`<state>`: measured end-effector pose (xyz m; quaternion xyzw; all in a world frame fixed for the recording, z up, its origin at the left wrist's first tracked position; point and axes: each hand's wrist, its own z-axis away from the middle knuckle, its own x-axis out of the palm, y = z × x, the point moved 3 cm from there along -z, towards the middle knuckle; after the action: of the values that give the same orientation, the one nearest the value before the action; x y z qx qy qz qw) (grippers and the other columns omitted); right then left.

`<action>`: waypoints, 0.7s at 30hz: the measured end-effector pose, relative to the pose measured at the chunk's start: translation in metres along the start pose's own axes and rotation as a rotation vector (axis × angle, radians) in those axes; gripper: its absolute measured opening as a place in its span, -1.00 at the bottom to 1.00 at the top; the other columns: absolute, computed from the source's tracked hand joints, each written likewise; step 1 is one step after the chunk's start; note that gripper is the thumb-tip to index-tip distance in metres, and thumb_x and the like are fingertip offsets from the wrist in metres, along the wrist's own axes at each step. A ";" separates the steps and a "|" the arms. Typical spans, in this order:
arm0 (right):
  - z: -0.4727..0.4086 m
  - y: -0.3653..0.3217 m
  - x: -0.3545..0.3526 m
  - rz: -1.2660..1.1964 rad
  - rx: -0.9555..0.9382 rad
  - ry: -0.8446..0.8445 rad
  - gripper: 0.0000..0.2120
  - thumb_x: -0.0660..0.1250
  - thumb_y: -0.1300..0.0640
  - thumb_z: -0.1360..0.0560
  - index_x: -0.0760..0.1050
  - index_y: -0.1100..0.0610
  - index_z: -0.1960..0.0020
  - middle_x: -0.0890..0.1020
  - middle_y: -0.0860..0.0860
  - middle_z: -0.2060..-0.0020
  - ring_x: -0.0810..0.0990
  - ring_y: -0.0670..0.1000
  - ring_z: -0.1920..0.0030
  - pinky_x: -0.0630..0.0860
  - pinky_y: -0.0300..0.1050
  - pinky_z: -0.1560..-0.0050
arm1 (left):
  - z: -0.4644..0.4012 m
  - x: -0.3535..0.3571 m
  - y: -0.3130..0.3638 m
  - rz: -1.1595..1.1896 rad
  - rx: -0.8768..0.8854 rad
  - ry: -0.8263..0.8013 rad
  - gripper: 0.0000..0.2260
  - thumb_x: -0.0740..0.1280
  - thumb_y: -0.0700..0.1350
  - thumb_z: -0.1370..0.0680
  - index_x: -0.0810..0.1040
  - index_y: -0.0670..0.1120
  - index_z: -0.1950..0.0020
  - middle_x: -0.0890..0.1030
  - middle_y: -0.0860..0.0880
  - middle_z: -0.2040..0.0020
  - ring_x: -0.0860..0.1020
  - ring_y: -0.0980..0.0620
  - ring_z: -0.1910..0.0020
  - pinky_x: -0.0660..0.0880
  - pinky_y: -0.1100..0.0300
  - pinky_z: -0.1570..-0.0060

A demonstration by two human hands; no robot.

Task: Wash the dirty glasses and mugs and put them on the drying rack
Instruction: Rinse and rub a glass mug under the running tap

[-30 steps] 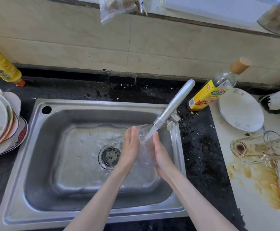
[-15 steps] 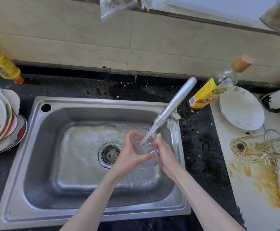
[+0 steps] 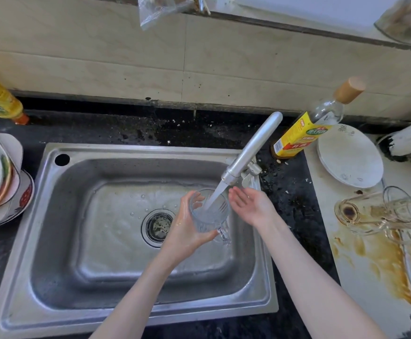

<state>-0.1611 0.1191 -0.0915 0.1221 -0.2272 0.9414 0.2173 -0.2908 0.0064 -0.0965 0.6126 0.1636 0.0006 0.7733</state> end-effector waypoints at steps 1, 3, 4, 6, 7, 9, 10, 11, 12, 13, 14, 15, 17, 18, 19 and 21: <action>-0.002 -0.002 0.000 -0.007 -0.005 0.008 -0.88 0.13 0.32 -0.60 0.41 0.33 0.05 0.51 0.19 -0.08 0.51 0.13 -0.08 0.48 -0.07 -0.05 | 0.000 0.000 0.000 -0.004 0.005 -0.001 -0.24 0.57 -0.16 -0.28 0.14 0.20 -0.24 0.33 0.28 -0.20 0.40 0.22 -0.25 0.30 0.34 -0.23; -0.003 -0.003 -0.001 -0.011 -0.010 0.014 -0.90 0.16 0.33 -0.58 0.43 0.32 0.07 0.52 0.17 0.03 0.54 0.10 0.02 0.52 -0.10 0.05 | 0.000 0.000 0.000 -0.005 0.012 0.003 -0.24 0.57 -0.16 -0.28 0.14 0.22 -0.23 0.34 0.26 -0.21 0.40 0.22 -0.25 0.30 0.34 -0.23; -0.002 -0.002 -0.001 -0.007 -0.008 0.014 -0.92 0.19 0.33 -0.57 0.44 0.31 0.07 0.52 0.16 0.06 0.54 0.09 0.07 0.52 -0.11 0.11 | 0.000 0.000 0.000 -0.002 0.016 0.010 -0.24 0.57 -0.16 -0.28 0.15 0.23 -0.23 0.36 0.24 -0.22 0.40 0.23 -0.25 0.31 0.36 -0.22; -0.001 -0.001 -0.001 -0.005 -0.009 0.014 -0.93 0.21 0.31 -0.55 0.45 0.30 0.08 0.52 0.13 0.10 0.53 0.06 0.12 0.50 -0.14 0.16 | 0.000 -0.001 0.002 -0.002 0.022 0.019 -0.23 0.56 -0.17 -0.28 0.14 0.22 -0.25 0.39 0.16 -0.23 0.40 0.24 -0.24 0.32 0.40 -0.19; -0.002 0.000 -0.001 -0.003 -0.014 0.017 -0.92 0.21 0.30 -0.56 0.45 0.29 0.08 0.52 0.12 0.11 0.53 0.05 0.13 0.49 -0.16 0.18 | -0.001 -0.001 0.003 -0.005 0.021 0.017 -0.23 0.56 -0.17 -0.29 0.14 0.18 -0.27 0.40 0.14 -0.24 0.40 0.25 -0.24 0.32 0.40 -0.18; 0.002 -0.003 0.002 0.001 -0.037 0.016 -0.87 0.17 0.26 -0.57 0.45 0.29 0.09 0.51 0.11 0.13 0.52 0.04 0.13 0.48 -0.16 0.19 | -0.002 -0.002 0.005 -0.005 0.024 0.007 -0.23 0.56 -0.17 -0.29 0.15 0.11 -0.31 0.40 0.11 -0.25 0.39 0.25 -0.25 0.32 0.37 -0.19; 0.005 -0.007 0.004 -0.004 -0.050 0.007 -0.84 0.15 0.24 -0.57 0.45 0.29 0.10 0.51 0.11 0.13 0.52 0.04 0.13 0.47 -0.16 0.18 | -0.004 -0.003 0.006 -0.004 0.029 0.004 -0.23 0.56 -0.17 -0.29 0.15 0.10 -0.31 0.40 0.11 -0.26 0.39 0.25 -0.25 0.33 0.36 -0.20; 0.009 -0.013 0.006 -0.014 -0.062 -0.007 -0.81 0.13 0.22 -0.57 0.45 0.30 0.10 0.51 0.11 0.14 0.52 0.03 0.13 0.47 -0.17 0.16 | -0.005 -0.004 0.008 -0.007 0.035 0.000 -0.23 0.56 -0.18 -0.29 0.16 0.10 -0.32 0.40 0.11 -0.26 0.39 0.25 -0.25 0.32 0.37 -0.21; 0.014 -0.021 0.007 -0.031 -0.073 -0.024 -0.80 0.13 0.20 -0.57 0.45 0.31 0.09 0.51 0.11 0.14 0.52 0.04 0.12 0.48 -0.18 0.13 | -0.006 -0.006 0.011 -0.012 0.041 0.000 -0.23 0.56 -0.18 -0.29 0.16 0.10 -0.32 0.40 0.12 -0.25 0.39 0.25 -0.26 0.32 0.40 -0.20; 0.019 -0.030 0.009 -0.059 -0.081 -0.045 -0.78 0.13 0.18 -0.57 0.45 0.32 0.08 0.51 0.13 0.13 0.53 0.05 0.11 0.48 -0.18 0.09 | -0.009 -0.008 0.013 -0.018 0.051 0.003 -0.23 0.56 -0.18 -0.29 0.16 0.11 -0.31 0.40 0.13 -0.24 0.39 0.25 -0.26 0.31 0.43 -0.19; 0.023 -0.041 0.010 -0.097 -0.083 -0.067 -0.76 0.14 0.16 -0.57 0.45 0.35 0.05 0.52 0.15 0.11 0.54 0.07 0.09 0.48 -0.17 0.06 | -0.011 -0.009 0.015 -0.028 0.064 0.004 -0.23 0.56 -0.18 -0.29 0.16 0.15 -0.29 0.40 0.14 -0.24 0.39 0.25 -0.27 0.30 0.45 -0.18; 0.027 -0.051 0.011 -0.136 -0.079 -0.085 -0.73 0.16 0.14 -0.57 0.45 0.37 0.02 0.53 0.18 0.08 0.54 0.09 0.07 0.49 -0.15 0.05 | -0.014 -0.010 0.017 -0.035 0.075 0.002 -0.23 0.56 -0.15 -0.29 0.15 0.20 -0.27 0.39 0.16 -0.23 0.38 0.25 -0.27 0.30 0.47 -0.16; 0.031 -0.068 0.013 -0.173 -0.065 -0.097 -0.69 0.20 0.11 -0.55 0.43 0.40 -0.02 0.53 0.23 0.03 0.55 0.13 0.05 0.51 -0.11 0.08 | -0.018 -0.012 0.020 -0.033 0.084 0.001 -0.25 0.55 -0.05 -0.26 0.14 0.26 -0.25 0.39 0.19 -0.22 0.38 0.28 -0.26 0.30 0.49 -0.13; 0.032 -0.072 0.013 -0.170 -0.057 -0.098 -0.67 0.22 0.09 -0.54 0.43 0.41 -0.04 0.53 0.24 0.02 0.56 0.14 0.04 0.51 -0.10 0.10 | -0.021 -0.012 0.022 -0.023 0.085 0.004 -0.25 0.53 0.00 -0.25 0.14 0.29 -0.25 0.39 0.19 -0.22 0.38 0.29 -0.25 0.30 0.50 -0.12; 0.031 -0.073 0.013 -0.158 -0.055 -0.097 -0.65 0.23 0.08 -0.53 0.42 0.41 -0.05 0.53 0.24 0.00 0.56 0.14 0.04 0.51 -0.08 0.13 | -0.023 -0.013 0.024 -0.008 0.084 0.006 -0.26 0.52 0.04 -0.24 0.14 0.30 -0.25 0.40 0.19 -0.21 0.38 0.30 -0.24 0.30 0.51 -0.11; 0.027 -0.071 0.011 -0.102 -0.070 -0.085 -0.66 0.21 0.07 -0.55 0.43 0.39 -0.05 0.55 0.22 0.00 0.57 0.12 0.04 0.50 -0.09 0.16 | -0.025 -0.014 0.027 0.023 0.077 0.019 -0.26 0.52 0.04 -0.23 0.15 0.30 -0.24 0.41 0.17 -0.20 0.40 0.29 -0.22 0.31 0.52 -0.06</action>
<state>-0.1342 0.1669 -0.0384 0.1657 -0.2625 0.9146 0.2590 -0.3052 0.0344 -0.0719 0.6437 0.1637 0.0088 0.7475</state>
